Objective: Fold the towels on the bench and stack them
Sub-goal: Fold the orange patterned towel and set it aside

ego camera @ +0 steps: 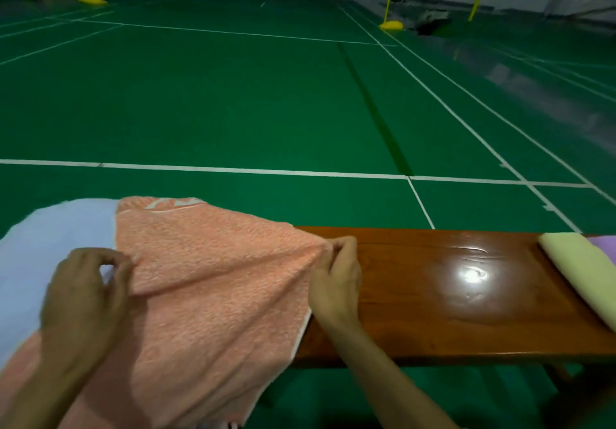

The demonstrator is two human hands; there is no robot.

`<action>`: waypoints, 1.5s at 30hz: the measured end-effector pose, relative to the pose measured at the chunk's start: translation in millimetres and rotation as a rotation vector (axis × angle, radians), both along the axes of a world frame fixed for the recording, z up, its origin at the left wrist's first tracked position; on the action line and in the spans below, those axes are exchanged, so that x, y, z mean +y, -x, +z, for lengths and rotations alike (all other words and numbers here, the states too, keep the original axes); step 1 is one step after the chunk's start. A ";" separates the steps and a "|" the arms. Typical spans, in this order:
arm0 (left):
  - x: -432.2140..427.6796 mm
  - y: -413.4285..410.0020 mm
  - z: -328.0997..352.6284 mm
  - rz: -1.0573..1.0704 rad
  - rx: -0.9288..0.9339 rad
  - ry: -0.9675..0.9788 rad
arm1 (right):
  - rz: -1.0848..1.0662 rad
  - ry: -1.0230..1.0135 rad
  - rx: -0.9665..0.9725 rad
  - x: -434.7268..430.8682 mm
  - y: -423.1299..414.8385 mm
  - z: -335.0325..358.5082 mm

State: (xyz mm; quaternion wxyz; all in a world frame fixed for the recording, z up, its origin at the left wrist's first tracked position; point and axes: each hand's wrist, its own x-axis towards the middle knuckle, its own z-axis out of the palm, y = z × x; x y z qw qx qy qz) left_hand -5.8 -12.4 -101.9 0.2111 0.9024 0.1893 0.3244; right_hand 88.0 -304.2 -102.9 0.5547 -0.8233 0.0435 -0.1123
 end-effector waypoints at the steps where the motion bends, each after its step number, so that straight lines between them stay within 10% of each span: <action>1: -27.7 -3.3 5.5 -0.040 0.019 -0.017 | -0.028 -0.058 0.042 -17.0 -5.9 5.0; 10: -169.2 -62.4 -29.9 -0.354 0.073 -0.027 | -0.205 0.044 0.080 -173.6 -66.1 -1.3; 18: -220.5 -79.4 -31.0 -0.158 0.321 -0.166 | -0.053 0.217 0.048 -236.8 -62.3 -8.4; 24: -215.1 -72.1 -47.1 -0.452 0.485 -0.142 | -0.094 0.694 -0.058 -236.4 -42.3 -17.7; 31: -205.3 -87.9 -50.0 -0.499 0.573 -0.277 | 0.455 1.061 0.004 -224.4 -32.8 -39.2; 41: -182.8 -81.9 -26.9 -0.290 0.304 -0.064 | 0.007 0.765 -0.003 -234.6 -42.8 -21.4; 45: -174.1 -68.3 -26.4 -0.140 0.509 0.006 | -0.077 0.803 0.234 -234.9 -41.4 -16.1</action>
